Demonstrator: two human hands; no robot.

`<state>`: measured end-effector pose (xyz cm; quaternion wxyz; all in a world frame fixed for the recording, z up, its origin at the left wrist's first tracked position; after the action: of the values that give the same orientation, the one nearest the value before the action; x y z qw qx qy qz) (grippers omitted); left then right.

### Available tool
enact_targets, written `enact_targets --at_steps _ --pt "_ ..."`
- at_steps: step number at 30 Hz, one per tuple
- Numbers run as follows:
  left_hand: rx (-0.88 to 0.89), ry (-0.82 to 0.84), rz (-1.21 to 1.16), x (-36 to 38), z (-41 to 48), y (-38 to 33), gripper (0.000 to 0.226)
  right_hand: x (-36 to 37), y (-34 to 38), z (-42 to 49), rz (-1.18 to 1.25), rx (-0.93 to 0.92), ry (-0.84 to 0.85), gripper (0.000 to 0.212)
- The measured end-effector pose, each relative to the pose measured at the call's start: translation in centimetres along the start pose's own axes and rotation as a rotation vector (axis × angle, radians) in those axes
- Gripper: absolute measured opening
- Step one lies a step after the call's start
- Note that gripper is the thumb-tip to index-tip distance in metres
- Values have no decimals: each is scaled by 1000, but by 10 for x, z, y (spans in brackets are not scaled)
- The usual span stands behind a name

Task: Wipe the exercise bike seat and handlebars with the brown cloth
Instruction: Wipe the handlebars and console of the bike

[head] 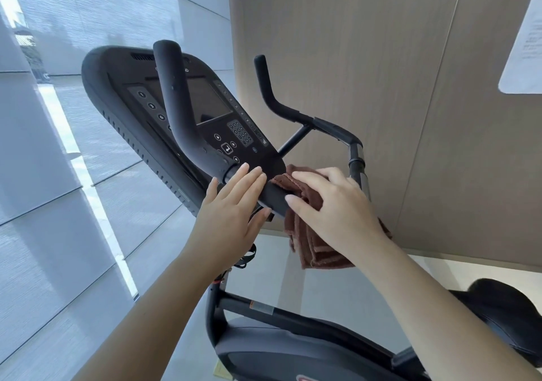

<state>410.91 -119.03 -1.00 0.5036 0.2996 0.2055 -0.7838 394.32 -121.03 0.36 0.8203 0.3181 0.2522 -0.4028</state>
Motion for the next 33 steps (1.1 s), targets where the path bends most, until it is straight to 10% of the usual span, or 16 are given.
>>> enact_targets --at_steps 22,33 --pt "-19 -16 -41 4 -4 1 47 3 19 -14 -118 141 -199 32" --pt "-103 -13 25 0 -5 -22 60 -19 -40 -39 -47 -105 -220 27"
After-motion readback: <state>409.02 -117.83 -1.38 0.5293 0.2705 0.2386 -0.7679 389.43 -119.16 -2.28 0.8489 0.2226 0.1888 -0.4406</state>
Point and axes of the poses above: each hand's wrist, its own z-axis towards the middle knuckle, its own x-axis out of the palm, y = z × x, the point moved 3 cm from there along z, towards the middle knuckle, and after that the axes turned 5 degrees about -y, right-handed, at the moved point
